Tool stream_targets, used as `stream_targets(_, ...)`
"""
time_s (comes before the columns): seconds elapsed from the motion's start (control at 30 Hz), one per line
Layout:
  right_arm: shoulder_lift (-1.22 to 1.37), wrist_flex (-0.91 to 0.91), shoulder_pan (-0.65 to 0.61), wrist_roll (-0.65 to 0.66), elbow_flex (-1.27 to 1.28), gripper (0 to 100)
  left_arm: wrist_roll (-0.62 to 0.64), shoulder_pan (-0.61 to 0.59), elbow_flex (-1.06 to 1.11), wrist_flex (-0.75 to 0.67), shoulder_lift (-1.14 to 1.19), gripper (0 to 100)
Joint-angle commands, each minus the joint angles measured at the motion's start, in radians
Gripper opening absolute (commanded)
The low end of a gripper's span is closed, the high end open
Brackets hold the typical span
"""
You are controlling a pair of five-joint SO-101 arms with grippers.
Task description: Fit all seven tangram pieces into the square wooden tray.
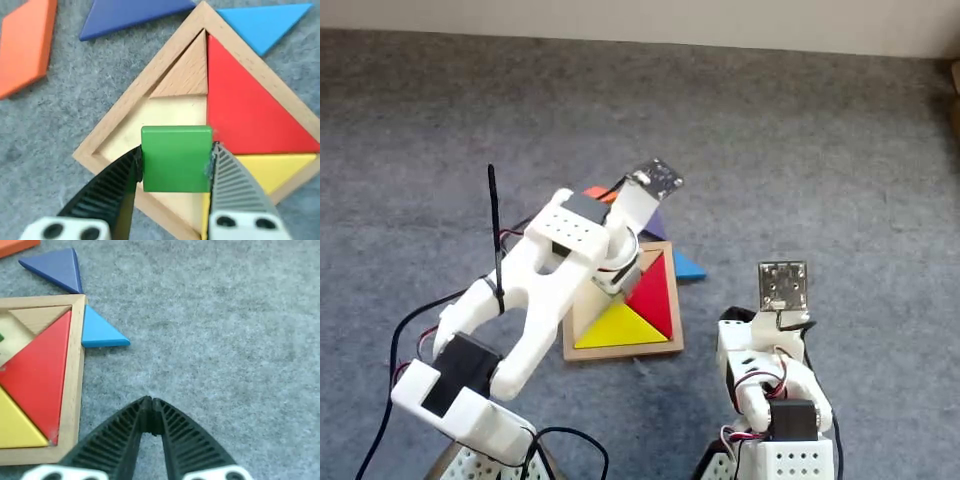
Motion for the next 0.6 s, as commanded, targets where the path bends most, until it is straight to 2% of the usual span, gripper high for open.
stream_targets(0.0,-0.005,0.001,0.013,0.0,0.147,1.5,-0.002,-0.005,0.019,-0.072,-0.05,8)
stream_targets(0.07,-0.005,0.001,0.013,0.0,0.147,1.5,-0.002,-0.007,0.036,-0.092,-0.05,10)
stream_targets(0.23,-0.005,0.001,0.013,0.0,0.147,1.5,0.006,-0.007,0.051,-0.087,-0.05,24)
stream_targets(0.57,-0.005,0.001,0.013,0.0,0.147,1.5,0.005,-0.013,0.041,-0.087,-0.064,24)
